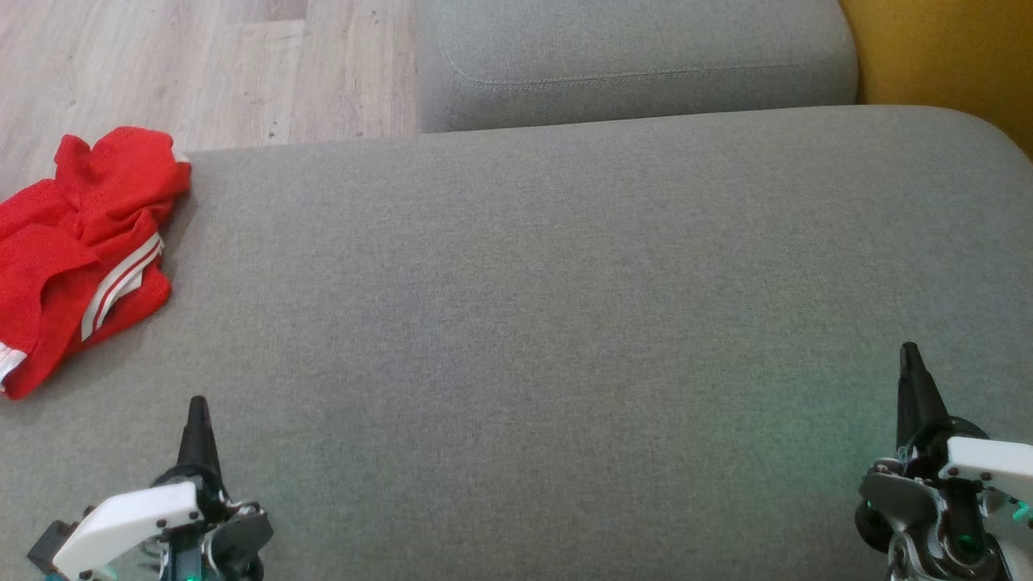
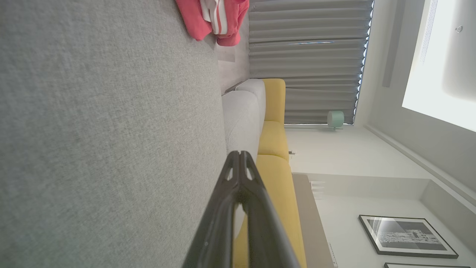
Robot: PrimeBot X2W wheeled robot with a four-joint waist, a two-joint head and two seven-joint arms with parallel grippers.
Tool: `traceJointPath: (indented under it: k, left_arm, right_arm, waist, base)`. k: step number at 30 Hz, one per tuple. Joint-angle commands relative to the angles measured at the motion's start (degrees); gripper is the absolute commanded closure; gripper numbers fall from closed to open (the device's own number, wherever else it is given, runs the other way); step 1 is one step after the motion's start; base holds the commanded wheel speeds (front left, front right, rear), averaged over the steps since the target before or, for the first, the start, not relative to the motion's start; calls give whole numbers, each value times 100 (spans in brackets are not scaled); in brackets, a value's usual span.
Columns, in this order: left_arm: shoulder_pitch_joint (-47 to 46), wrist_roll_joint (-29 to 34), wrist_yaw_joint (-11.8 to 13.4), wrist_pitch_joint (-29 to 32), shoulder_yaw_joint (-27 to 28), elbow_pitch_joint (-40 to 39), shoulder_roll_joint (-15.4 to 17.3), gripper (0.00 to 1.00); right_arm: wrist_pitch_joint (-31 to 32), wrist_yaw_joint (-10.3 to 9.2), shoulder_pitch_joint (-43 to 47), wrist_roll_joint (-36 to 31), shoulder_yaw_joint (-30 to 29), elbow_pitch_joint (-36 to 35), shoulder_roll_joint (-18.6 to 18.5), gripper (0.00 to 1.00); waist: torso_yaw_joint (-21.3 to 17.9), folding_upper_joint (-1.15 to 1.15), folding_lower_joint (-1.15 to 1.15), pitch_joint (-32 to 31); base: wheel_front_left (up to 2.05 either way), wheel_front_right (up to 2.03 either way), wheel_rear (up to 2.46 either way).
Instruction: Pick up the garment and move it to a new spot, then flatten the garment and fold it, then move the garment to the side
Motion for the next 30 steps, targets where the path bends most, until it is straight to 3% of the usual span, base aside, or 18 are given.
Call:
traceJointPath:
  k: [1, 5, 6, 10, 30]
  left_arm:
    - [-275, -32, -40, 17, 208, -211, 32, 100]
    - [-275, -32, -40, 17, 208, -211, 32, 100]
    - [0, 0, 0, 0, 0, 0, 0, 0]
    - [155, 2, 4, -4, -47, 282, -15, 0]
    - [256, 312, 18, -327, -278, 27, -8, 0]
  right_arm:
    - [32, 41, -295, 41, 118, -219, -40, 100]
    - [32, 41, -295, 41, 118, -219, -40, 100]
    - [0, 1, 0, 0, 0, 0, 0, 0]
    - [-4, -4, 172, -2, 17, 309, 14, 0]
    - [-325, 3, 264, -293, 255, 126, 6, 0]
  waist:
    - [0, 0, 0, 0]
    - [0, 0, 0, 0]
    - [0, 0, 0, 0]
    - [0, 0, 0, 0]
    - [28, 0, 0, -75]
  base:
    - [0, 0, 0]
    - [0, 0, 0]
    - [0, 0, 0]
    - [0, 0, 0]
    - [0, 0, 0]
